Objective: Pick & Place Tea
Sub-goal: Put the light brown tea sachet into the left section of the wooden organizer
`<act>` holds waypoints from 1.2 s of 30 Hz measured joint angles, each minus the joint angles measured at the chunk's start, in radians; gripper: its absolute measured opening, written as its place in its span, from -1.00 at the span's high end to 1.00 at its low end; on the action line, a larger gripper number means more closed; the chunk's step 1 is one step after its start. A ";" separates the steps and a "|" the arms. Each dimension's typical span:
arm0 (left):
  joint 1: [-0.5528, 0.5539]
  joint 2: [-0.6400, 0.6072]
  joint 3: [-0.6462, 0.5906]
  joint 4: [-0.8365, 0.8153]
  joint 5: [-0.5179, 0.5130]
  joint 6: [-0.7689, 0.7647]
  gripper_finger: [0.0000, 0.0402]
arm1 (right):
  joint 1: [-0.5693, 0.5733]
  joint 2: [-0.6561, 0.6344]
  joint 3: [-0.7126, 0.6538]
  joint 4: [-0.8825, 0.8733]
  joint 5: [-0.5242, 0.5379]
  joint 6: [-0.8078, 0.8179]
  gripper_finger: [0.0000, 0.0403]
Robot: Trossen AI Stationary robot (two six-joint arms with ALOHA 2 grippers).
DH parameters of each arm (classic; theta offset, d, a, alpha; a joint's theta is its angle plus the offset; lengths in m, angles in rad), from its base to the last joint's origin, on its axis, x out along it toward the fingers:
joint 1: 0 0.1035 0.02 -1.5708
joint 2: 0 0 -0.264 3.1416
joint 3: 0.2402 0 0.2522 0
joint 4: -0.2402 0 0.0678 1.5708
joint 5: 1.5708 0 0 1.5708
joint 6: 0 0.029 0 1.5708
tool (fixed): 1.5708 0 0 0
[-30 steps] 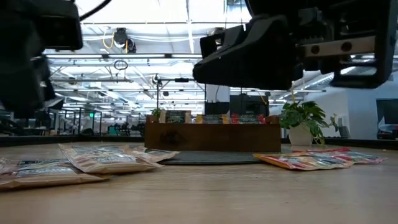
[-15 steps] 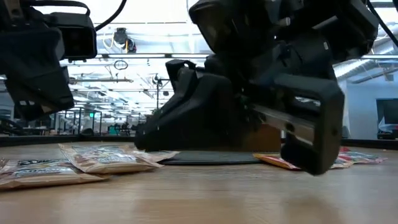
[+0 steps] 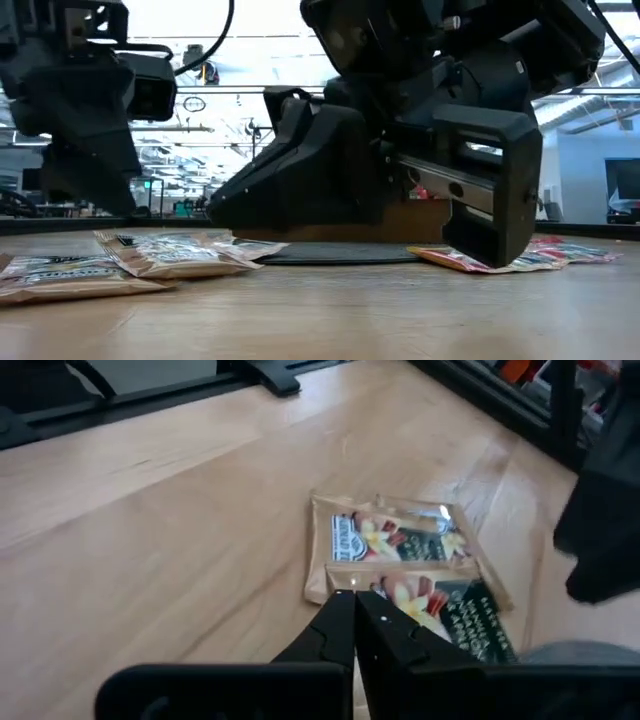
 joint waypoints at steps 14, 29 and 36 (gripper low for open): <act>0.050 0.269 0.304 -0.282 0.128 0.146 0.02 | -0.011 0.037 0.008 0.034 -0.054 0.004 1.00; 0.075 0.261 0.335 -0.306 0.153 0.181 0.03 | -0.054 0.075 0.024 0.014 -0.058 0.080 1.00; 0.061 0.279 0.335 -0.284 0.160 0.203 0.03 | -0.069 0.076 0.023 0.005 -0.051 0.102 1.00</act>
